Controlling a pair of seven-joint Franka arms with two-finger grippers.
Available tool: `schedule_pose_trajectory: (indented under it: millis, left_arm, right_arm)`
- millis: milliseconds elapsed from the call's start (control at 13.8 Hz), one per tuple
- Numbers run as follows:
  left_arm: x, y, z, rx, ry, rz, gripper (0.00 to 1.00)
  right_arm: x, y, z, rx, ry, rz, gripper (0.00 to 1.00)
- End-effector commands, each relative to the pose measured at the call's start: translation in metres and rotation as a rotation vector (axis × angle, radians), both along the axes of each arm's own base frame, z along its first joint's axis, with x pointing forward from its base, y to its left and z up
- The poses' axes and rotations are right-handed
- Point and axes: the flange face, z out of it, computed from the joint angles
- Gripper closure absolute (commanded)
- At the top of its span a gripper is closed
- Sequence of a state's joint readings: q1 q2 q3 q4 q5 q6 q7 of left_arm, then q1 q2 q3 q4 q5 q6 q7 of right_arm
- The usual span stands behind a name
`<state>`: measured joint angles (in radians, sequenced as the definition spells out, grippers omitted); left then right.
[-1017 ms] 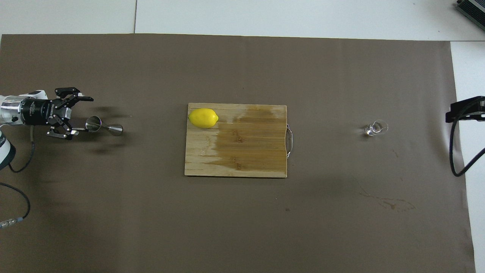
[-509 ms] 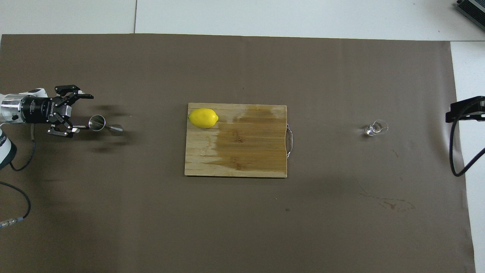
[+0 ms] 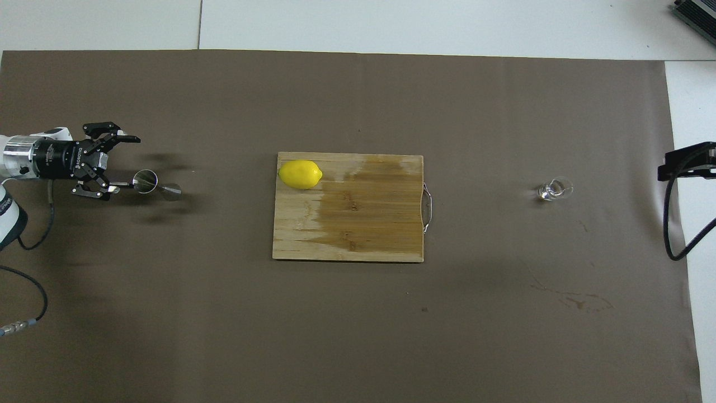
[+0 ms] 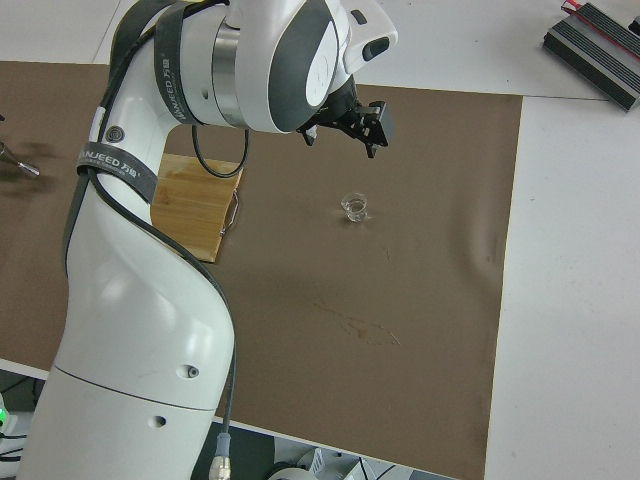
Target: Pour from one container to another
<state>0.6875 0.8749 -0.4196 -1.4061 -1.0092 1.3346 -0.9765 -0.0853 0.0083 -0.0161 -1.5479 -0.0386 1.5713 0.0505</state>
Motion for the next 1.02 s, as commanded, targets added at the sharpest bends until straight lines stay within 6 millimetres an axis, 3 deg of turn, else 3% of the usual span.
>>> schedule_pose_trajectory:
  millis: [0, 945]
  left_arm:
    - [-0.003, 0.007, -0.002, -0.001, 0.02, -0.025, 0.0]
    - [-0.01, -0.002, -0.023, 0.055, -0.037, -0.079, 0.0]
  right_arm:
    - [-0.008, 0.002, 0.001, 0.027, 0.003, -0.007, 0.0]
    - [-0.008, 0.002, 0.001, 0.027, 0.003, -0.007, 0.0]
